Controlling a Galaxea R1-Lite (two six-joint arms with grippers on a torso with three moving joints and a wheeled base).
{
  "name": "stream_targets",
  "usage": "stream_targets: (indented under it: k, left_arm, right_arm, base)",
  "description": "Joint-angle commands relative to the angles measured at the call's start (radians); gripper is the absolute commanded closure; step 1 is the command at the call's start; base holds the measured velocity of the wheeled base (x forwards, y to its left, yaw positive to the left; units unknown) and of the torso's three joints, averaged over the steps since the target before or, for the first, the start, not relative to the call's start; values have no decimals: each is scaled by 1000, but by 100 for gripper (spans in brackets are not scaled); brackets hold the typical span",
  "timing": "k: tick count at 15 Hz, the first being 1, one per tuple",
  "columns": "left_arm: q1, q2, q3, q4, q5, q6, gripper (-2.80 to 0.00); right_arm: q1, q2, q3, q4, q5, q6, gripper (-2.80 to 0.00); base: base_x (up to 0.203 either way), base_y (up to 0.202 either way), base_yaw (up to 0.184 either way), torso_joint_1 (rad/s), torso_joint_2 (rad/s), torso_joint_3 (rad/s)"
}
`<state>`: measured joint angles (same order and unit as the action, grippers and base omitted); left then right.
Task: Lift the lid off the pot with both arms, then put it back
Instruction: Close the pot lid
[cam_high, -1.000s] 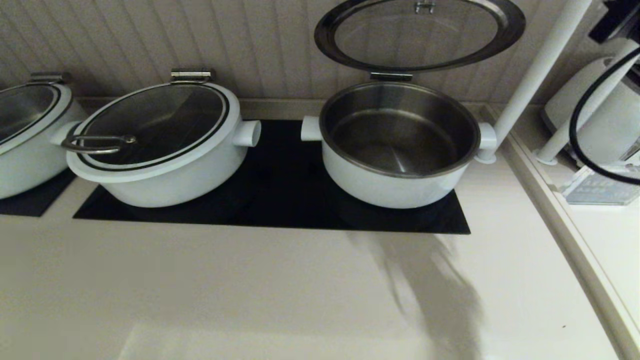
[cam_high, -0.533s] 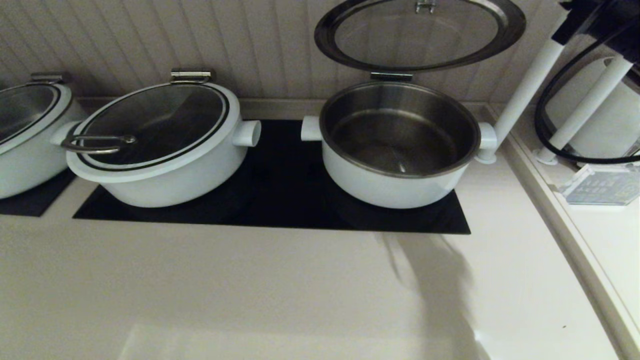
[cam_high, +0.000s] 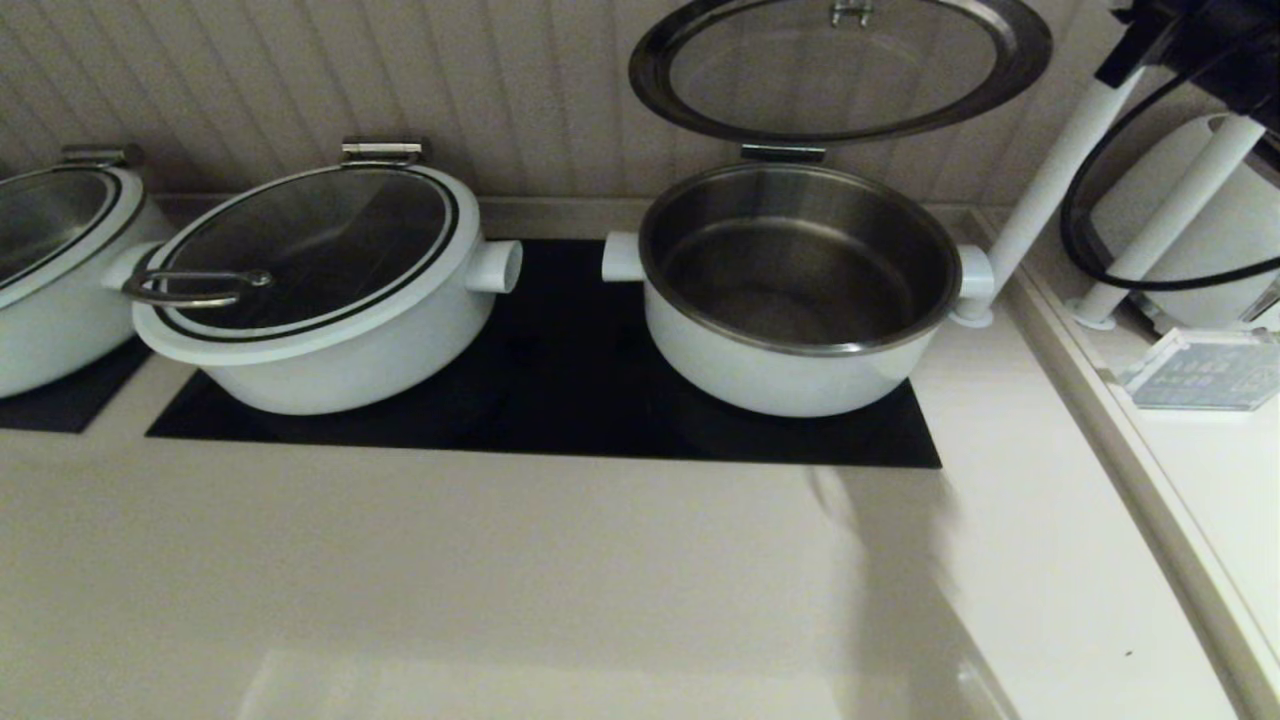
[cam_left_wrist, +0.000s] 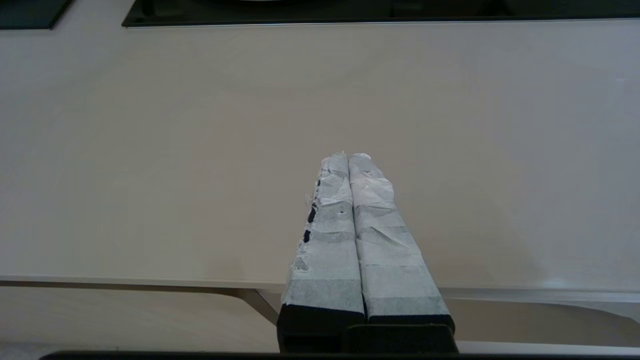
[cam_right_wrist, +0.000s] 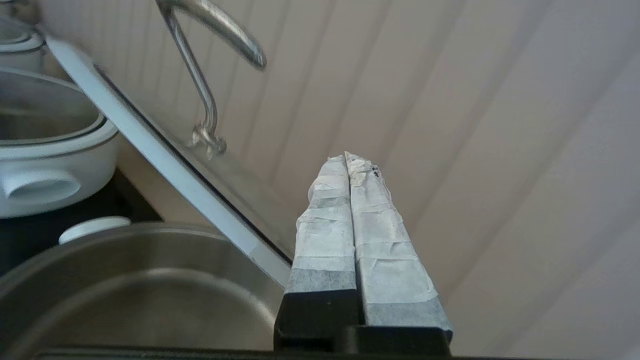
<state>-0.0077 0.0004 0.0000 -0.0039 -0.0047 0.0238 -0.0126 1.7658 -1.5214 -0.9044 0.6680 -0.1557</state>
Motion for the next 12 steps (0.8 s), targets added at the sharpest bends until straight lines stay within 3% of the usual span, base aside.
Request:
stream_targets:
  k: [1,7,12]
  left_arm:
    - [0,0,0,-1,-1,2,0]
    - [0,0,0,-1,-1,2,0]
    - [0,0,0,-1,-1,2,0]
  right_arm:
    - [-1,40,-7,-9,20,-2,0]
    - [-1,75,14,-60,52,-2,0]
    - [-1,50,117,-106,76,-2,0]
  base:
    - [0,0,0,0,0,0]
    - [0,0,0,0,0,0]
    - [0,0,0,0,0,0]
